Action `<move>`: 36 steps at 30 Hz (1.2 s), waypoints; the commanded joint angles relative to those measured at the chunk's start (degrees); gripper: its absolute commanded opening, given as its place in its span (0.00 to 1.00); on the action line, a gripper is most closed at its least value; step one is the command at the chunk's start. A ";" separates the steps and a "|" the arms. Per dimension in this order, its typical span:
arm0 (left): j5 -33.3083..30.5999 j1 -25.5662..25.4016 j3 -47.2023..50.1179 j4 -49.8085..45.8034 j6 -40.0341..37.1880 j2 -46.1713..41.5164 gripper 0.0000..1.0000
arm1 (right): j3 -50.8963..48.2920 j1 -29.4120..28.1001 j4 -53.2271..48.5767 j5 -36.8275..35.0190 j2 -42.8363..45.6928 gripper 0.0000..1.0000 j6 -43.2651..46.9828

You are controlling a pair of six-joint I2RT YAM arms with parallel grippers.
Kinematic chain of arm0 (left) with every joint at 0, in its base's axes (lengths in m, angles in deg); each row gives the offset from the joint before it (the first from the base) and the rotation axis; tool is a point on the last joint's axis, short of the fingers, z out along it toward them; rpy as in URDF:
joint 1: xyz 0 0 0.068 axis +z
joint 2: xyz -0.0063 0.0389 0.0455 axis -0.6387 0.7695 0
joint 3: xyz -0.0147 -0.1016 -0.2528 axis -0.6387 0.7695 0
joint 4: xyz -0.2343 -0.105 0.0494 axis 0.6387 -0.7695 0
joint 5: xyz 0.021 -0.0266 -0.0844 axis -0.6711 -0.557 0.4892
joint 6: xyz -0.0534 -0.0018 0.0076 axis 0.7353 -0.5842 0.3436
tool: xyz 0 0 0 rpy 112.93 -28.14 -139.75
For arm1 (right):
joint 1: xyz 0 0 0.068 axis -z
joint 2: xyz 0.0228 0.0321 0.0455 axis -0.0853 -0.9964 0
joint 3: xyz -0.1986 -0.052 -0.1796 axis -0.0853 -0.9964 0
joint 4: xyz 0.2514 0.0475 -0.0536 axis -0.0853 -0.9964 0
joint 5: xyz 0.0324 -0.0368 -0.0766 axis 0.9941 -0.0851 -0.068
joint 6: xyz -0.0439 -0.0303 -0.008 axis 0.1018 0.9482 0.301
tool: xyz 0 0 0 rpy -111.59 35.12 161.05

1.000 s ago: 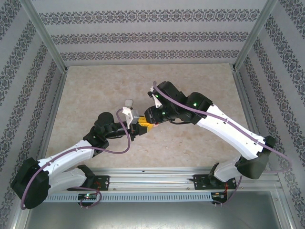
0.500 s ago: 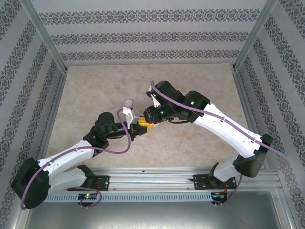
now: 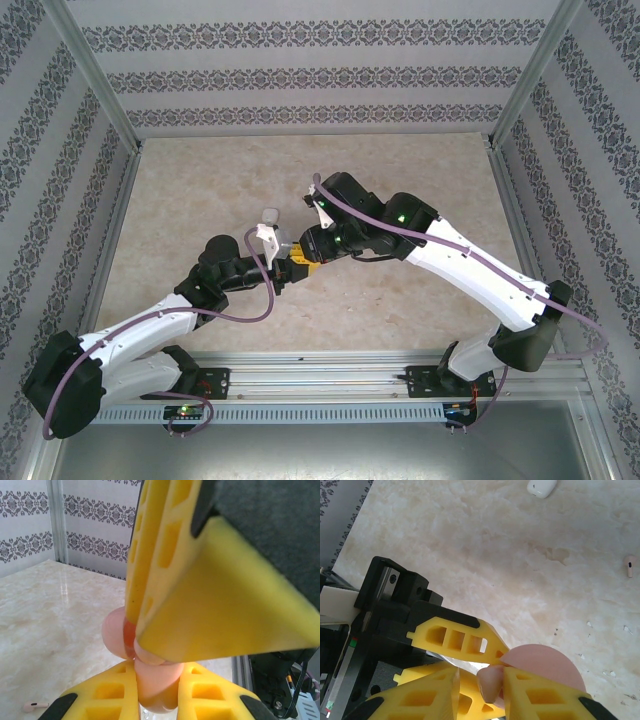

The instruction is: Insert the wireless bluetooth earbuds into the charging case

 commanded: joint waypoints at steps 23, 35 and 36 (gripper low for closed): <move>-1.48 -0.22 0.11 4.33 0.64 -2.10 0.00 | -4.80 -0.25 2.53 -4.42 4.59 0.15 -2.53; -2.53 -0.16 0.63 6.89 1.73 -2.06 0.00 | -11.69 0.00 8.45 -5.29 9.73 0.14 -6.94; -2.66 -0.21 0.64 7.08 1.83 -2.00 0.00 | -11.91 -0.03 8.47 -5.31 9.80 0.14 -6.98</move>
